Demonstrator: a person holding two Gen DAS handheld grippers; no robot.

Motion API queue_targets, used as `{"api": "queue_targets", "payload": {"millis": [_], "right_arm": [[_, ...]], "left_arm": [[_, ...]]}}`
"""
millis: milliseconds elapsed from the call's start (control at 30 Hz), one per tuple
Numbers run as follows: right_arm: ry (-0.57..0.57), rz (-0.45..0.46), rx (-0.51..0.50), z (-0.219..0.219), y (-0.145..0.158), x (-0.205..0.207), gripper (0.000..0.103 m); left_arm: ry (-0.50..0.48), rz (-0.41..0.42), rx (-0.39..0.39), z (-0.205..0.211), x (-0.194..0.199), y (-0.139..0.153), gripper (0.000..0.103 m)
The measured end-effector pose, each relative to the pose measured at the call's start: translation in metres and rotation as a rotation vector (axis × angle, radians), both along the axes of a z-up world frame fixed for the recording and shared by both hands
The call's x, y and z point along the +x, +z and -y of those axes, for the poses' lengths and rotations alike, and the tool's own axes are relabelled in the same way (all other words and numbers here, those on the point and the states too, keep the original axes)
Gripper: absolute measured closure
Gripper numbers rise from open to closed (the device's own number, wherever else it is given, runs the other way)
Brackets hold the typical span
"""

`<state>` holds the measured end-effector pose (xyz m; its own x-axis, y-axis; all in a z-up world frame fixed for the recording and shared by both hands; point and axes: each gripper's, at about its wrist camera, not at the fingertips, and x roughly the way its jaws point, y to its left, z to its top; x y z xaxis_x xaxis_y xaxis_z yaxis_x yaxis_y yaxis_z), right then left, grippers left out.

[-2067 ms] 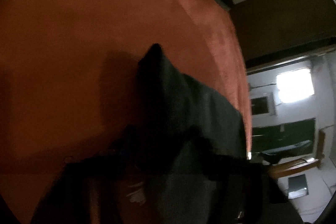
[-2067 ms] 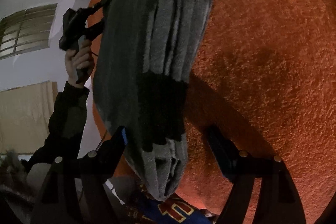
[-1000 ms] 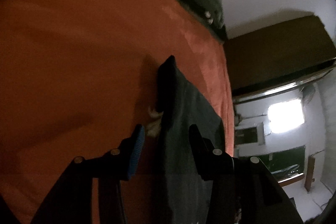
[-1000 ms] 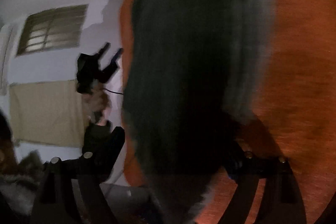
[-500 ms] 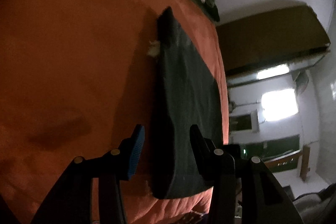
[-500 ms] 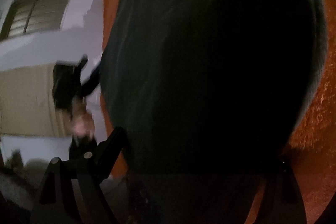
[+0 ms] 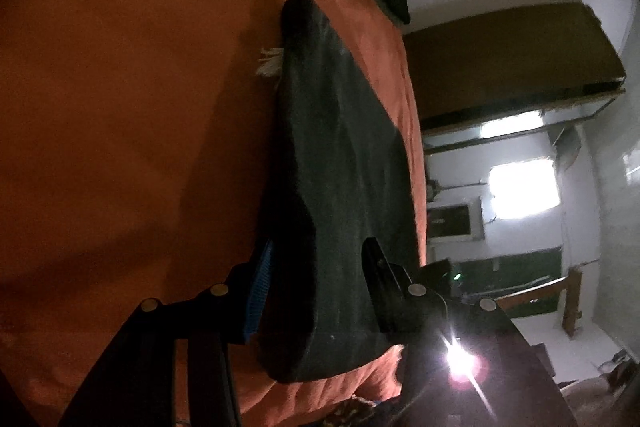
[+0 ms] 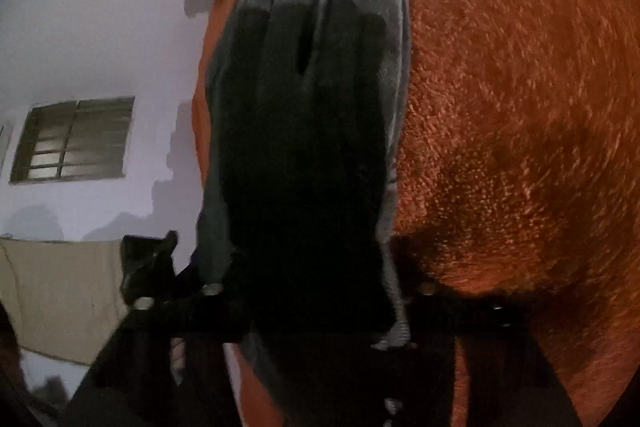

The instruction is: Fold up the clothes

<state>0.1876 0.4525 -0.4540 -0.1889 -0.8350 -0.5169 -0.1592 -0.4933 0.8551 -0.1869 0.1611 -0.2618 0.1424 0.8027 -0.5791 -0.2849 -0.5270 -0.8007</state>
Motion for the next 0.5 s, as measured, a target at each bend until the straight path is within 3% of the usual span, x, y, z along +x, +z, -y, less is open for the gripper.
{"api": "queue_targets", "payload": {"millis": [167, 300, 400, 467, 500], "right_arm": [[0.116, -0.017, 0.094, 0.006, 0.044, -0.010, 0.067], [0.306, 0.006, 0.237, 0.000, 0.075, -0.035, 0.069], [0.536, -0.030, 0.300, -0.032, 0.097, -0.062, 0.069], [0.689, -0.029, 0.270, -0.064, 0.101, -0.067, 0.069], [0.713, 0.031, 0.273, -0.092, 0.089, -0.076, 0.068]], "left_arm": [[0.011, 0.015, -0.013, 0.011, -0.002, -0.004, 0.056], [0.035, 0.052, -0.008, 0.021, -0.009, -0.008, 0.056], [0.042, 0.054, -0.020, 0.025, -0.013, -0.011, 0.056], [0.044, 0.059, -0.019, 0.024, -0.014, -0.014, 0.056], [0.038, 0.061, -0.025, 0.022, -0.014, -0.014, 0.056]]}}
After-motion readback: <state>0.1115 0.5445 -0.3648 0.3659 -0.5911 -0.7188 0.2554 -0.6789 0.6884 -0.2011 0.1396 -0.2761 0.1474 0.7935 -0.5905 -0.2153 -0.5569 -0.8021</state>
